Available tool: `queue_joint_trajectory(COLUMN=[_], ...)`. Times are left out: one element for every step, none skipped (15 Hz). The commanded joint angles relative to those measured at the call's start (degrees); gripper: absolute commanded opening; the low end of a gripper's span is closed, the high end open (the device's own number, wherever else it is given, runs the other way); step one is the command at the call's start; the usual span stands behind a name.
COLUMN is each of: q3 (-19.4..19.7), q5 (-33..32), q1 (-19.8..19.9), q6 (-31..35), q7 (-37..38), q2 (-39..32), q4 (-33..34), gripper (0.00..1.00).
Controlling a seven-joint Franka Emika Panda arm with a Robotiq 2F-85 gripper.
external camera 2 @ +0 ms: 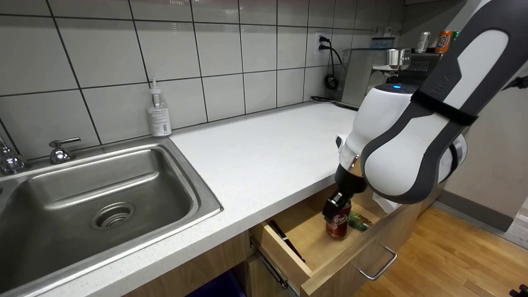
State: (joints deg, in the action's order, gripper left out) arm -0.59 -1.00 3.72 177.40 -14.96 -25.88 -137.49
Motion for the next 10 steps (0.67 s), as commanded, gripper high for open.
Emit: queue_joint_trajectory(q3=[-0.95,-0.94,-0.95,-1.02,-1.25,-1.34,-1.42,-1.51,-1.52,-1.50], q5=[-1.75,-1.76,-1.77,-1.78,-1.72,-1.78,-1.80,-1.83,-1.89,-1.99], q1=[1.36,1.34,1.33,1.35,1.46,1.39,1.31,1.27,1.14,1.00], q6=[0.58,0.57,0.57,0.57,0.52,0.55,0.53,0.54,0.57,0.61], q7=[1.28,1.29,1.29,1.26,1.23,1.19,1.19,1.19,1.22,1.21], q2=[-0.49,-0.56,-0.64,-0.68,-0.66,-0.62,-0.64,-0.68,-0.73,-0.78], q4=[1.22,1.29,1.37,1.45,1.48,1.50,1.59,1.69,1.80,1.90], gripper=[0.39,0.39,0.39,0.39,0.39,0.39,0.39,0.39,0.39,0.39])
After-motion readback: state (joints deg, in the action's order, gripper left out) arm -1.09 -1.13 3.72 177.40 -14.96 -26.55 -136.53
